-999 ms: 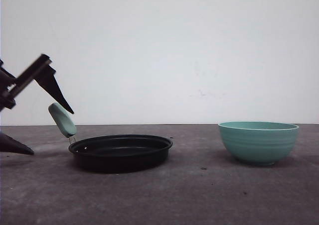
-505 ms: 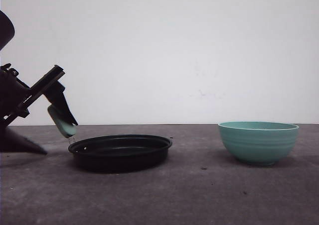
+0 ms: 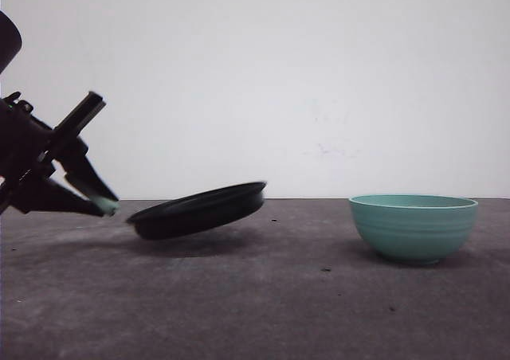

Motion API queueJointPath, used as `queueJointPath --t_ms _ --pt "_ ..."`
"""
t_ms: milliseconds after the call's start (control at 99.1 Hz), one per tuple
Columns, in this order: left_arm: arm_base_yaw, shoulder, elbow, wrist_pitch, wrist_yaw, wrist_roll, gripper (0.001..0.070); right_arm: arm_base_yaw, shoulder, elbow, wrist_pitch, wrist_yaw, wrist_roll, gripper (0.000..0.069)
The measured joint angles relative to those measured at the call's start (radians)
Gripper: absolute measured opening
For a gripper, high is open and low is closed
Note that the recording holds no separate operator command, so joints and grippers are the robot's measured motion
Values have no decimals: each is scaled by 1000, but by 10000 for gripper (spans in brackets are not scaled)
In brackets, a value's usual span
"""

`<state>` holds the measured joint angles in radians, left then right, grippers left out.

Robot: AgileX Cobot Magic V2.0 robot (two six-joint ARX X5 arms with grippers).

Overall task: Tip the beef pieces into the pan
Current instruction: 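Close the left gripper on the handle and lift the pan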

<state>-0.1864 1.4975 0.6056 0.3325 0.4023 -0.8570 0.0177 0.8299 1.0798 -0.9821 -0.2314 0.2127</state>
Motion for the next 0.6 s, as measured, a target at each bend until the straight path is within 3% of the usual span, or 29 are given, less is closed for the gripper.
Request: queueJointPath --t_ms 50,262,505,595 --pt "-3 -9 0 -4 23 0 58 0 5 0 8 0 0 578" --pt "-14 -174 -1 -52 22 -5 58 0 114 0 61 -1 0 490" --pt "-23 -311 37 -381 6 3 58 0 391 0 103 -27 -1 472" --pt "-38 -339 37 -461 -11 21 58 0 494 0 138 -67 -1 410"
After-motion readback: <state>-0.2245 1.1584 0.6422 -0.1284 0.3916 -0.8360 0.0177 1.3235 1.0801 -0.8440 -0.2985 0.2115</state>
